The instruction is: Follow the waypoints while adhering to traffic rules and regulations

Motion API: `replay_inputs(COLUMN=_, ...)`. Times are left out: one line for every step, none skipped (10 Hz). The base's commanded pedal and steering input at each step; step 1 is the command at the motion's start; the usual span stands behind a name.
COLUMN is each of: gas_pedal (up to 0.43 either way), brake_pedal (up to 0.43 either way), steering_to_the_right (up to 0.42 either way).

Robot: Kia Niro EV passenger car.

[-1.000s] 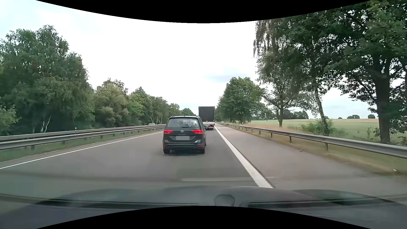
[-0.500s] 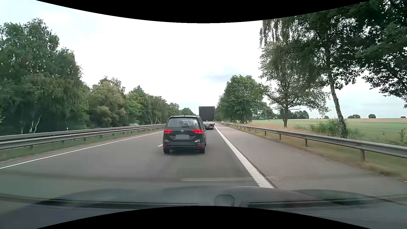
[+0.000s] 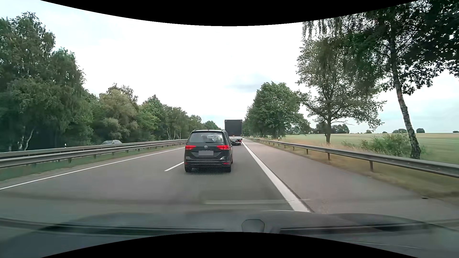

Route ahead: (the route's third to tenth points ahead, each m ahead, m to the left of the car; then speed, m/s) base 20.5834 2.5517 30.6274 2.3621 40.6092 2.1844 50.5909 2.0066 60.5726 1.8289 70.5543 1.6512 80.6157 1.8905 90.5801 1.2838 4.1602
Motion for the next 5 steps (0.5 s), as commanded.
replay_inputs(gas_pedal=0.087, brake_pedal=0.0, steering_to_the_right=-0.003)
replay_inputs(gas_pedal=0.087, brake_pedal=0.0, steering_to_the_right=-0.003)
replay_inputs(gas_pedal=0.087, brake_pedal=0.0, steering_to_the_right=-0.003)
replay_inputs(gas_pedal=0.087, brake_pedal=0.0, steering_to_the_right=-0.003)
replay_inputs(gas_pedal=0.087, brake_pedal=0.0, steering_to_the_right=-0.002)
